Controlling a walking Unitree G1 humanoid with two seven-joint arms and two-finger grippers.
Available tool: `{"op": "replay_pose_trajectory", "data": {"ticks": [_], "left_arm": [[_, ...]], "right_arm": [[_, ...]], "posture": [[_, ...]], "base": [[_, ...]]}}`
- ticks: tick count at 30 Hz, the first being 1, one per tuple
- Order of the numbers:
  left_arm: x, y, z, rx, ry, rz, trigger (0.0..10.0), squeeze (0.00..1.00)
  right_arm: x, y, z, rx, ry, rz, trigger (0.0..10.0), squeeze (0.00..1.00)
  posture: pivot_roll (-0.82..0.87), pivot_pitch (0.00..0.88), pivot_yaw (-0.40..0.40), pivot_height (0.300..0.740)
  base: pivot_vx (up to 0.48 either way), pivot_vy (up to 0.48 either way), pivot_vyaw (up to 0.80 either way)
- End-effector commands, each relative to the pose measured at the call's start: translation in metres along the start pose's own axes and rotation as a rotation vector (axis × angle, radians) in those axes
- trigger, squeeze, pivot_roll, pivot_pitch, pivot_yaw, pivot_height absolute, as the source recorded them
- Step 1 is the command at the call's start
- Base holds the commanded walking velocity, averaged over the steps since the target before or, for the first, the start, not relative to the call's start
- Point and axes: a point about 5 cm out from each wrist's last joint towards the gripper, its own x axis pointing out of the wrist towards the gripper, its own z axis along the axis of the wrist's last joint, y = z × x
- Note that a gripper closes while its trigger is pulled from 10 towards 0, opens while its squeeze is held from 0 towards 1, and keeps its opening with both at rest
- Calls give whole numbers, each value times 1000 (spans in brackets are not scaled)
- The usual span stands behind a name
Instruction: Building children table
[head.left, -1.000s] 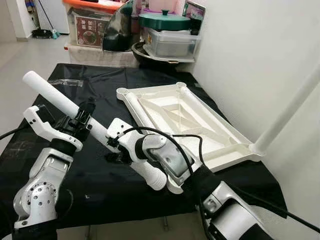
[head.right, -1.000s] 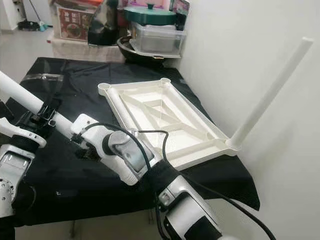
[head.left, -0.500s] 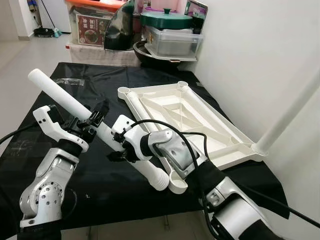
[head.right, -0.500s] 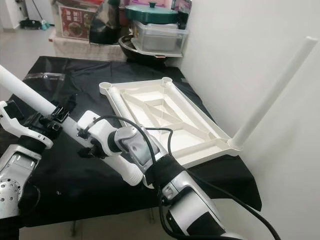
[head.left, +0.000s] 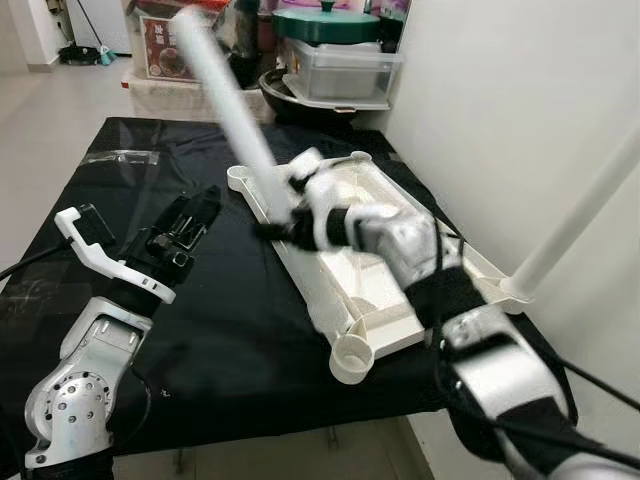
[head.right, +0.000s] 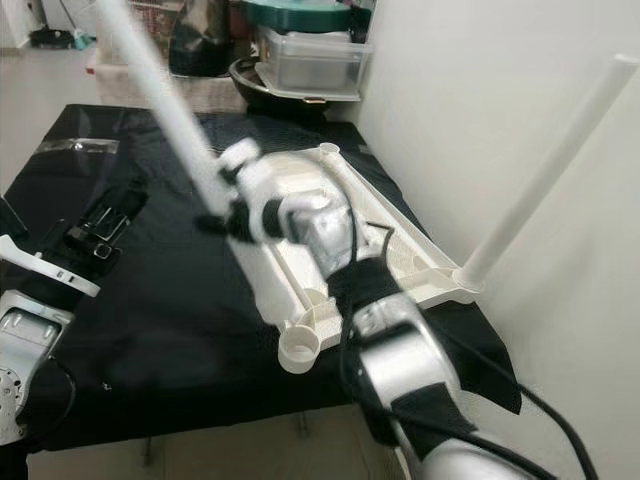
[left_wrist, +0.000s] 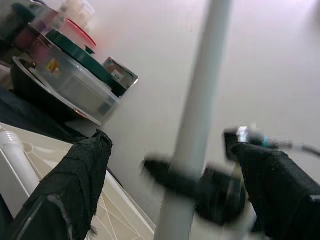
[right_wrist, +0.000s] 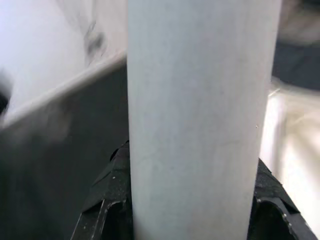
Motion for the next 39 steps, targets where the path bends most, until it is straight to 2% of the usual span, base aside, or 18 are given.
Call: {"op": "replay_pose_trajectory", "data": {"ticks": [1,3,4,5,11,15,17,20,21,23,25,26,27,29,31,34,35,39], "left_arm": [[0,-3,-4,-10,18,-20,10000,0],[-7,2,-21,-21,101,9,10000,0],[-7,2,-21,-21,101,9,10000,0],[-12,1,-33,-20,170,3,10000,0],[-18,-1,-42,21,237,-13,10000,0],[-18,0,-44,50,271,-20,10000,0],[-19,1,-52,127,351,-40,10000,0],[-22,1,-58,169,397,-51,10000,0],[-24,4,-64,252,432,-40,10000,0],[-26,19,-74,409,468,58,10000,0],[-26,19,-74,409,468,58,10000,0],[-28,22,-79,453,481,77,10000,0],[-28,22,-79,453,481,77,10000,0],[-35,19,-88,469,523,57,10000,0],[-38,18,-91,473,537,50,10000,0],[-40,18,-92,478,545,47,10000,0],[-40,19,-90,481,540,54,10000,0],[-40,20,-89,484,535,57,10000,0]], "right_arm": [[-3,-6,10,50,-79,-34,0,0],[-11,-27,21,191,-225,-189,0,0],[-11,-27,21,191,-225,-189,0,0],[-17,-40,25,292,-325,-288,0,0],[-20,-43,24,344,-397,-320,0,0],[-17,-40,17,362,-418,-325,0,0],[-13,-34,17,382,-453,-314,0,0],[-12,-31,19,393,-474,-304,0,0],[-10,-28,23,405,-500,-294,0,0],[-7,-20,31,443,-542,-272,0,0],[-7,-20,31,443,-542,-272,0,0],[-6,-17,36,486,-573,-271,0,0],[-6,-17,36,486,-573,-271,0,0],[-11,-15,53,555,-686,-255,0,0],[-12,-12,54,566,-718,-232,0,0],[-13,-9,54,567,-733,-215,0,0],[-11,-6,46,553,-722,-203,0,0],[-10,-3,40,533,-707,-200,0,0]], "posture": [[119,0,-133,740],[117,0,-126,740],[117,0,-126,740],[126,0,-126,740],[129,0,-120,740],[131,0,-112,740],[128,0,-100,740],[128,0,-99,740],[121,0,-93,740],[118,0,-90,740],[118,0,-90,740],[123,0,-89,740],[123,0,-89,740],[128,0,-88,740],[128,0,-88,740],[128,0,-88,740],[134,0,-93,740],[131,0,-87,740]], "base": [[0,0,0],[0,0,0],[0,0,0],[0,0,0],[0,0,0],[0,0,0],[0,0,0],[0,0,0],[0,0,0],[0,0,0],[0,0,0],[0,0,0],[0,0,0],[0,0,0],[0,0,0],[0,0,0],[0,0,0],[0,0,0]]}}
